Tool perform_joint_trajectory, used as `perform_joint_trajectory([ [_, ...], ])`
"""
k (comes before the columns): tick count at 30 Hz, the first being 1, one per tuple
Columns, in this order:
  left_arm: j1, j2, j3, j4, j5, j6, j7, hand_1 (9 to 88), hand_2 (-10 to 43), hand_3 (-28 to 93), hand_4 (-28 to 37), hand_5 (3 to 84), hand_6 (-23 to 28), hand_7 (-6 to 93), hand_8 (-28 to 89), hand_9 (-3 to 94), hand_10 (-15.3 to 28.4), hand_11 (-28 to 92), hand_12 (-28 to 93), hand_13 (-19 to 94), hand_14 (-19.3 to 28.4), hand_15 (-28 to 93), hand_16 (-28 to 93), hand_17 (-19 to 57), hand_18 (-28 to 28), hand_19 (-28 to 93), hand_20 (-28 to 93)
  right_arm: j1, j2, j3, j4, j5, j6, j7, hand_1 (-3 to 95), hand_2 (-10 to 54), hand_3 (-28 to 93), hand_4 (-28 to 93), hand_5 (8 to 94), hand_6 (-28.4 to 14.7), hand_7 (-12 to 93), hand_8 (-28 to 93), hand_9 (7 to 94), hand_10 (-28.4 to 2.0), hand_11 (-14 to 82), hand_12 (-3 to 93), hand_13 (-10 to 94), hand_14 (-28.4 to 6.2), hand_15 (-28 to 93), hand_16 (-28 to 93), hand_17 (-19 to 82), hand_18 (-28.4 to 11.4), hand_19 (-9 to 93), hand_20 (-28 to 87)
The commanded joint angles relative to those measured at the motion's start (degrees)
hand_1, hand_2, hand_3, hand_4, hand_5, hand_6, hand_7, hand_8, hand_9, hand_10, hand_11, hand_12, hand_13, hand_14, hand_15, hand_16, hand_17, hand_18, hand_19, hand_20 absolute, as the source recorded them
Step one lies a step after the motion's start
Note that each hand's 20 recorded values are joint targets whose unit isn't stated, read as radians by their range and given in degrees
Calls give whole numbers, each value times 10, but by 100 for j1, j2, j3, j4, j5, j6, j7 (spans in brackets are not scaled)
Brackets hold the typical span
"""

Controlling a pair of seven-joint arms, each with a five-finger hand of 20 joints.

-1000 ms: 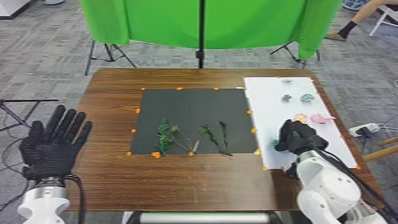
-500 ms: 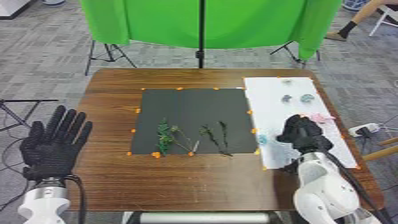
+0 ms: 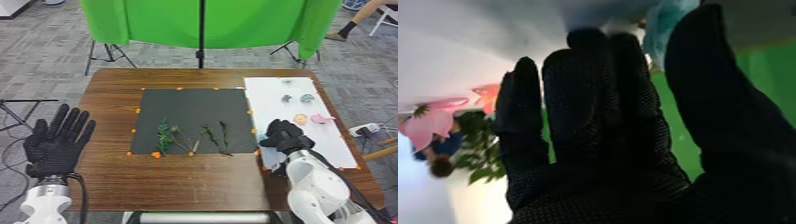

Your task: Arrange flowers

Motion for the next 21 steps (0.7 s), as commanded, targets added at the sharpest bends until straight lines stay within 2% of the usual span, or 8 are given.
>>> perform_joint_trajectory([
  [1,58,-13,29,46,9,-30,-35,298,91,787,-283,460,91,90,-94,414,152,174,84,320,160,299,-65,-70,142,359,119,10,-128,-258,463,-346,944,-60,633,-95,492,-283,667,-33,378,-53,734,-130,264,297,681,-100,731,248,344,-228,865,319],
  [2,70,-19,25,36,6,-17,-47,298,92,787,-283,460,91,90,-94,414,152,174,84,320,160,299,-65,-70,142,359,119,-2,-130,-261,464,-342,1019,-59,629,-95,555,-283,689,-32,403,-27,783,-119,204,362,699,-94,718,267,350,-227,867,318],
  [5,107,-37,19,28,1,-13,-30,299,95,789,-283,460,91,91,-94,415,153,174,84,320,161,300,-65,-70,142,359,119,-44,-111,-249,459,-331,1302,-97,627,-95,683,-282,730,-22,434,8,845,-110,181,412,735,-78,672,342,363,-225,868,321],
  [11,139,-71,21,23,-5,-5,-14,302,99,789,-283,461,91,91,-95,415,152,175,84,320,160,299,-66,-70,142,359,119,-21,-50,-207,338,-191,1729,95,632,-95,705,-283,767,-16,460,42,879,-111,182,431,759,-79,664,347,372,-226,869,325],
  [13,145,-74,14,20,-1,6,-10,301,99,789,-283,461,90,91,-95,415,153,175,83,319,160,299,-66,-69,142,359,119,8,0,-307,313,-244,2151,208,614,-95,735,-283,758,-16,465,69,874,-110,182,439,756,-76,665,353,372,-228,869,325],
  [16,152,-70,18,17,5,11,15,301,99,787,-283,461,91,91,-95,415,152,176,84,319,160,299,-66,-70,142,359,119,82,19,-401,344,-296,2601,-20,531,-95,791,-280,607,-23,597,59,740,-125,298,401,697,-81,715,333,360,-223,883,307],
  [18,152,-76,30,15,2,15,11,301,99,788,-283,461,91,91,-95,416,152,175,83,320,160,299,-66,-69,142,359,119,133,3,-357,306,-228,2243,-282,478,-95,807,-276,517,-39,638,27,635,-152,408,321,668,-95,754,287,353,-222,892,297],
  [21,120,-74,59,29,-1,18,-13,300,99,788,-283,461,91,91,-95,415,151,176,84,319,160,300,-66,-69,142,359,119,286,-20,-385,318,-136,1612,-389,381,-95,840,-279,443,-77,570,-225,506,-192,498,212,607,-116,793,239,323,-223,893,287],
])
